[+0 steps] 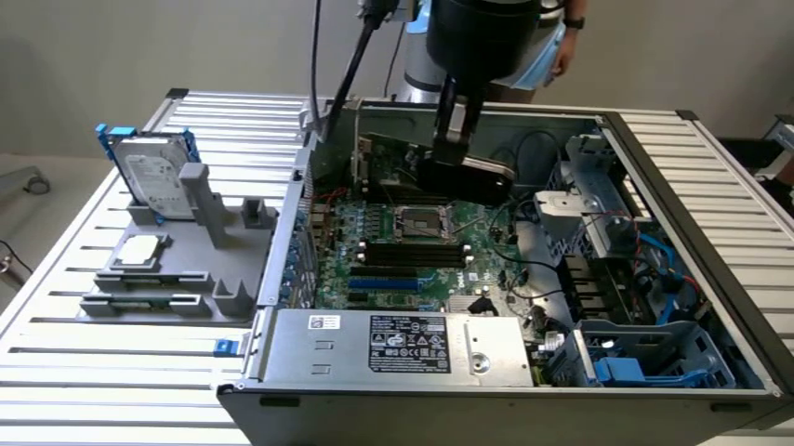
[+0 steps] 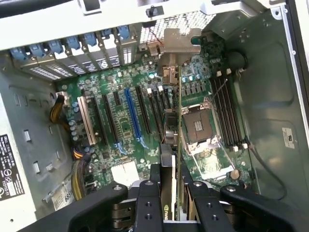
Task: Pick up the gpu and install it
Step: 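Pick up the gpu and move the gpu toward the slot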
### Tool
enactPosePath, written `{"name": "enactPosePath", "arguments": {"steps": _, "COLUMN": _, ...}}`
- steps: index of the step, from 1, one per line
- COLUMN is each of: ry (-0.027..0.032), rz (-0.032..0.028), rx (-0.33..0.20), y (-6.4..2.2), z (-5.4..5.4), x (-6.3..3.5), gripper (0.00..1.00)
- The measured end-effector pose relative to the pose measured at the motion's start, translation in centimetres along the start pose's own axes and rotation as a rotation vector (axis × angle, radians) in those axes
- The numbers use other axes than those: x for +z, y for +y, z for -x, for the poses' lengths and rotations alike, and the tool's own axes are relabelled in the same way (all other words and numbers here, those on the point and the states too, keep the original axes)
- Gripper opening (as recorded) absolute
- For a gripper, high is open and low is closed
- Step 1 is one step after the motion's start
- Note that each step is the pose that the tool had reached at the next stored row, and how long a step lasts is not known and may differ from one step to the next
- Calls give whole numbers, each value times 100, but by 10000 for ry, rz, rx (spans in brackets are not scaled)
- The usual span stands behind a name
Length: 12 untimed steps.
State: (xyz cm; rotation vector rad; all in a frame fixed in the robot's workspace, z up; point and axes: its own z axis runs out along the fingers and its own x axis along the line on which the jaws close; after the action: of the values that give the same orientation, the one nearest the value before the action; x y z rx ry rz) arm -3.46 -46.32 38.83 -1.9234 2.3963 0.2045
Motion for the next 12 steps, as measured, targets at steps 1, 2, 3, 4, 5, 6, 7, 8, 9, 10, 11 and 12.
{"name": "enactPosePath", "arguments": {"steps": 1, "ry": 11, "rz": 23, "rx": -173, "y": -1, "z": -1, "x": 6, "gripper": 27}}
{"name": "enactPosePath", "arguments": {"steps": 2, "ry": 23, "rz": 47, "rx": -356, "y": -1, "z": -1, "x": 12, "gripper": 27}}
{"name": "enactPosePath", "arguments": {"steps": 3, "ry": 34, "rz": 71, "rx": -534, "y": -1, "z": -2, "x": 18, "gripper": 27}}
{"name": "enactPosePath", "arguments": {"steps": 4, "ry": 45, "rz": 94, "rx": -711, "y": -2, "z": -3, "x": 24, "gripper": 27}}
{"name": "enactPosePath", "arguments": {"steps": 5, "ry": 58, "rz": 120, "rx": -901, "y": -2, "z": -4, "x": 30, "gripper": 27}}
{"name": "enactPosePath", "arguments": {"steps": 6, "ry": 69, "rz": 143, "rx": -1078, "y": -3, "z": -5, "x": 37, "gripper": 27}}
{"name": "enactPosePath", "arguments": {"steps": 7, "ry": 82, "rz": 167, "rx": -1257, "y": -3, "z": -5, "x": 43, "gripper": 27}}
{"name": "enactPosePath", "arguments": {"steps": 8, "ry": 93, "rz": 191, "rx": -1439, "y": -3, "z": -6, "x": 49, "gripper": 27}}
{"name": "enactPosePath", "arguments": {"steps": 9, "ry": 104, "rz": 214, "rx": -1612, "y": -4, "z": -7, "x": 56, "gripper": 27}}
{"name": "enactPosePath", "arguments": {"steps": 10, "ry": 115, "rz": 238, "rx": -1797, "y": -4, "z": -8, "x": 64, "gripper": 27}}
{"name": "enactPosePath", "arguments": {"steps": 11, "ry": 126, "rz": 259, "rx": -1973, "y": -5, "z": -10, "x": 76, "gripper": 27}}
{"name": "enactPosePath", "arguments": {"steps": 12, "ry": 137, "rz": 275, "rx": -2153, "y": -6, "z": -12, "x": 89, "gripper": 27}}
